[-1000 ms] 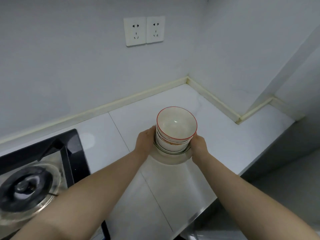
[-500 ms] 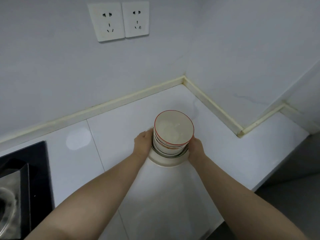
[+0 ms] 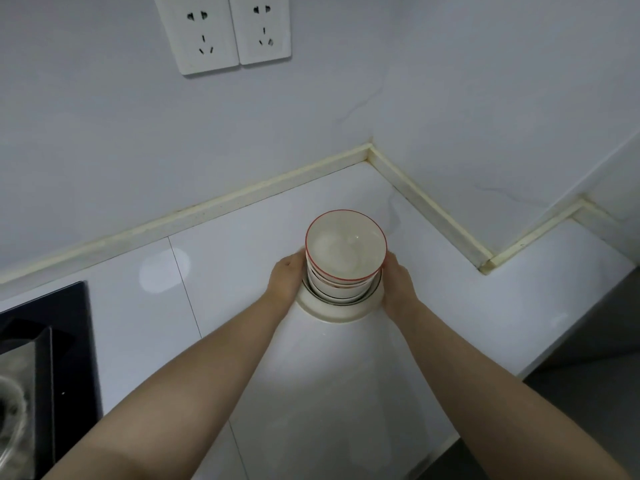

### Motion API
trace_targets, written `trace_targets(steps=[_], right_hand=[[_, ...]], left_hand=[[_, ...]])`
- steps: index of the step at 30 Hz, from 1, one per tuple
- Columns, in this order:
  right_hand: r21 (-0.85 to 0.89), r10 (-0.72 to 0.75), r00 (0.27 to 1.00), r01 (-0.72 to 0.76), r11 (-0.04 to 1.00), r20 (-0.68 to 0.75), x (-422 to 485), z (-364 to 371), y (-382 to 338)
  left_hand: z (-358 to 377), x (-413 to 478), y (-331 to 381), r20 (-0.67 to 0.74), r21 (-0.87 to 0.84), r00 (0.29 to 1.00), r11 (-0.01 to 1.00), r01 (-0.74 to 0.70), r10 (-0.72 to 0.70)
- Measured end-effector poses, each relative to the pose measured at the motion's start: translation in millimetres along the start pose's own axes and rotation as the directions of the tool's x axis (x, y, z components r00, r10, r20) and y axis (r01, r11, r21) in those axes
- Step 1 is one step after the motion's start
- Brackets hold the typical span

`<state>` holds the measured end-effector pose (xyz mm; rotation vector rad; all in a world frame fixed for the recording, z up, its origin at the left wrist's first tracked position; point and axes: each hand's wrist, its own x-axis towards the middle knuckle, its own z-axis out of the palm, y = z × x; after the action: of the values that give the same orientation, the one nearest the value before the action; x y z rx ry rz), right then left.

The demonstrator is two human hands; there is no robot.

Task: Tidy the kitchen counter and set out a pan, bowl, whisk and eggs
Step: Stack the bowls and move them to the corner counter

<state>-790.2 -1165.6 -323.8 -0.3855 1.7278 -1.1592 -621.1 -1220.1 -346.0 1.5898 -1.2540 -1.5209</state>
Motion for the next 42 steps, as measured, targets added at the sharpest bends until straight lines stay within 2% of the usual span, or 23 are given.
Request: trace_targets(steps=[3, 6, 9, 12, 15, 18, 26, 42], right_hand=[[0.057, -0.01, 0.998, 0.013, 0.998, -0.057, -1.1, -9.6, -1.8], [-0.106, -0.066, 0.99, 0.053, 0.993, -0.122, -1.6, -16.2, 3.5], [-0.279, -0.095, 0.988, 0.059, 0.959, -0.118, -12.5, -21.2, 10.1], [-0.34, 0.017, 0.999, -0.032, 0.94, -0.047, -27.6, -22.0, 18.0], [-0.321, 0.105, 0.994, -0.096, 0.942, 0.011, -35.7, -17.8, 32.8], [-0.221, 0.181, 0.982, -0.167, 0.961, 0.048, -45.2, -5.9, 45.0], [0.012, 0.183, 0.983, -0.183, 0.983, -0.025, -41.4, 9.3, 51.6], [0.006, 0.158, 0.978, -0.159, 0.987, -0.135, 10.2, 12.2, 25.1]], left_hand=[[-11.3, -3.4, 2.5, 0.008, 0.082, 0.999, 0.995, -0.048, 0.048], [-21.6, -12.0, -4.1, -0.065, 0.178, 0.998, 0.984, -0.003, 0.015], [-25.9, -23.2, -17.7, -0.089, 0.259, 0.996, 0.965, 0.037, -0.014], [-23.9, -36.4, -24.7, -0.073, 0.188, 0.996, 0.98, 0.073, -0.06], [-17.1, -46.5, -28.8, -0.065, 0.061, 0.994, 0.994, 0.094, -0.09], [-7.4, -52.5, -31.6, -0.127, -0.056, 0.984, 0.991, 0.122, -0.128], [-4.0, -52.8, -31.3, -0.163, -0.108, 0.971, 0.981, 0.16, -0.176], [18.5, -5.1, -4.2, -0.151, -0.154, 0.971, 0.974, 0.164, -0.187]])
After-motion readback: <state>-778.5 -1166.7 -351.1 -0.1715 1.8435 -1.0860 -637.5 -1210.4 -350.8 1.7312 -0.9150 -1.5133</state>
